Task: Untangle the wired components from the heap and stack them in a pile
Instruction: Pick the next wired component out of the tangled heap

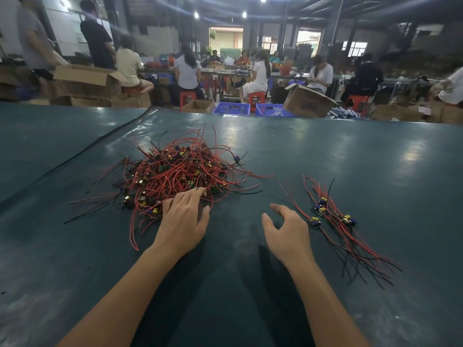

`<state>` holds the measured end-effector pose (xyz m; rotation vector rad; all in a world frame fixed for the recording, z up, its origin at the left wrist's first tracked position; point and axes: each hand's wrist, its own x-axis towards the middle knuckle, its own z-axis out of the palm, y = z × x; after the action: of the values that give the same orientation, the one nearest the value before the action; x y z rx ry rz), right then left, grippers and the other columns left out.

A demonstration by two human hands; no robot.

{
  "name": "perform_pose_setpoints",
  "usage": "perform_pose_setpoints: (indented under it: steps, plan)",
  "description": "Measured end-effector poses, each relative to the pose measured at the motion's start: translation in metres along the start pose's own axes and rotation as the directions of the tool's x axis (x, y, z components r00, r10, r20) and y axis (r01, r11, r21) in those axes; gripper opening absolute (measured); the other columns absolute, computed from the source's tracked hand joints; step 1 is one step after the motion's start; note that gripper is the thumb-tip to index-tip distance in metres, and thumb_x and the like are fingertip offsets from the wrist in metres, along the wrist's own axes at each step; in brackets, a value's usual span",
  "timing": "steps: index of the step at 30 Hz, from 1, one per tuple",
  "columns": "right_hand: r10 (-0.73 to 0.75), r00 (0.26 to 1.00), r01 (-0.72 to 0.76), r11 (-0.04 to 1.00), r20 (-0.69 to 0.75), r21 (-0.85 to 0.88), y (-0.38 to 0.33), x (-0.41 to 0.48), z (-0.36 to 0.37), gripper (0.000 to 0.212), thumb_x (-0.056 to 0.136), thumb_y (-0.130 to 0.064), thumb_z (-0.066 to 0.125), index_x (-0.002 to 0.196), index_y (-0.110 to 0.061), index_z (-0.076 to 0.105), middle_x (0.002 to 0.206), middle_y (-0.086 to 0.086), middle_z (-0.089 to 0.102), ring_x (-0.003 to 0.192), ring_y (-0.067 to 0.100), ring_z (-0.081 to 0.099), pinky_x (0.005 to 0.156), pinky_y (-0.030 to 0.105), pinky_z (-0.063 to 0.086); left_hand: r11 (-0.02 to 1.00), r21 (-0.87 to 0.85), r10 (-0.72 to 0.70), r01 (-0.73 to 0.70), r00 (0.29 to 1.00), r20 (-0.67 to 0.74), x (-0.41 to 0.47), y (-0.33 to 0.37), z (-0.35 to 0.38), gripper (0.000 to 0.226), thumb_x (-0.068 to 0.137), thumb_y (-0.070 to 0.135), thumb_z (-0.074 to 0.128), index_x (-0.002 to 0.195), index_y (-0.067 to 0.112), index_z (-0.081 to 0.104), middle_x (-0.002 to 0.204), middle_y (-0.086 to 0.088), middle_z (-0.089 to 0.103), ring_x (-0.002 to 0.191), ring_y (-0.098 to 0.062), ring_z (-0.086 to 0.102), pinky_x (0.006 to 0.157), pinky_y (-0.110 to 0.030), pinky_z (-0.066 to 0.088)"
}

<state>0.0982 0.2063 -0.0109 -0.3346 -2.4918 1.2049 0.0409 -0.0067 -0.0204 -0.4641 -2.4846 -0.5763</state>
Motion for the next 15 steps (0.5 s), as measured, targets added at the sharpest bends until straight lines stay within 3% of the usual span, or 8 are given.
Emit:
perform_pose_setpoints:
  steps: [4, 8, 11, 13, 15]
  plan:
    - [-0.039, 0.999, 0.039, 0.999, 0.025, 0.012, -0.003, -0.003, 0.004, 0.041, 0.094, -0.034, 0.059, 0.132, -0.019, 0.057, 0.127, -0.006, 0.058, 0.086, -0.001, 0.050, 0.090, 0.020, 0.035, 0.984, -0.118, 0.114, -0.134, 0.980, -0.164, 0.000, 0.018, -0.008, 0.027, 0.094, 0.016, 0.054, 0.119, 0.009, 0.062, 0.117, -0.004, 0.065, 0.114, -0.016, 0.054, 0.092, -0.021, 0.028]
    - [-0.041, 0.997, 0.023, 0.967, 0.066, 0.253, -0.014, -0.004, 0.010, 0.028, 0.094, -0.035, 0.061, 0.116, -0.019, 0.066, 0.109, -0.010, 0.068, 0.094, 0.000, 0.062, 0.091, 0.023, 0.050, 0.919, -0.177, 0.300, -0.352, 0.917, -0.262, -0.005, 0.038, -0.015, 0.025, 0.092, 0.016, 0.048, 0.103, 0.008, 0.069, 0.102, 0.000, 0.069, 0.100, -0.013, 0.059, 0.087, -0.025, 0.040]
    - [0.035, 0.975, -0.161, 0.794, 0.220, 0.586, -0.027, -0.008, 0.012, 0.026, 0.098, -0.039, 0.052, 0.098, -0.019, 0.067, 0.091, 0.000, 0.074, 0.081, 0.011, 0.070, 0.072, 0.025, 0.055, 0.859, -0.196, 0.423, -0.473, 0.872, -0.247, -0.009, 0.048, -0.013, 0.017, 0.088, 0.014, 0.055, 0.088, 0.007, 0.071, 0.090, -0.001, 0.070, 0.085, -0.018, 0.062, 0.077, -0.032, 0.046]
    - [0.050, 0.953, -0.249, 0.694, 0.300, 0.676, -0.031, -0.009, 0.013, 0.025, 0.099, -0.038, 0.050, 0.099, -0.019, 0.066, 0.088, 0.002, 0.075, 0.075, 0.013, 0.071, 0.062, 0.024, 0.056, 0.816, -0.211, 0.499, -0.538, 0.840, -0.211, -0.011, 0.052, -0.012, 0.014, 0.085, 0.014, 0.060, 0.078, 0.006, 0.070, 0.083, -0.002, 0.069, 0.076, -0.019, 0.061, 0.069, -0.035, 0.047]
    - [0.058, 0.942, -0.286, 0.657, 0.332, 0.697, -0.033, -0.010, 0.015, 0.018, 0.097, -0.028, 0.057, 0.106, -0.015, 0.066, 0.085, 0.000, 0.076, 0.074, 0.010, 0.071, 0.061, 0.022, 0.055, 0.772, -0.233, 0.570, -0.592, 0.806, -0.159, -0.013, 0.056, -0.012, 0.016, 0.084, 0.013, 0.061, 0.070, 0.007, 0.067, 0.075, -0.001, 0.067, 0.070, -0.018, 0.057, 0.066, -0.029, 0.044]
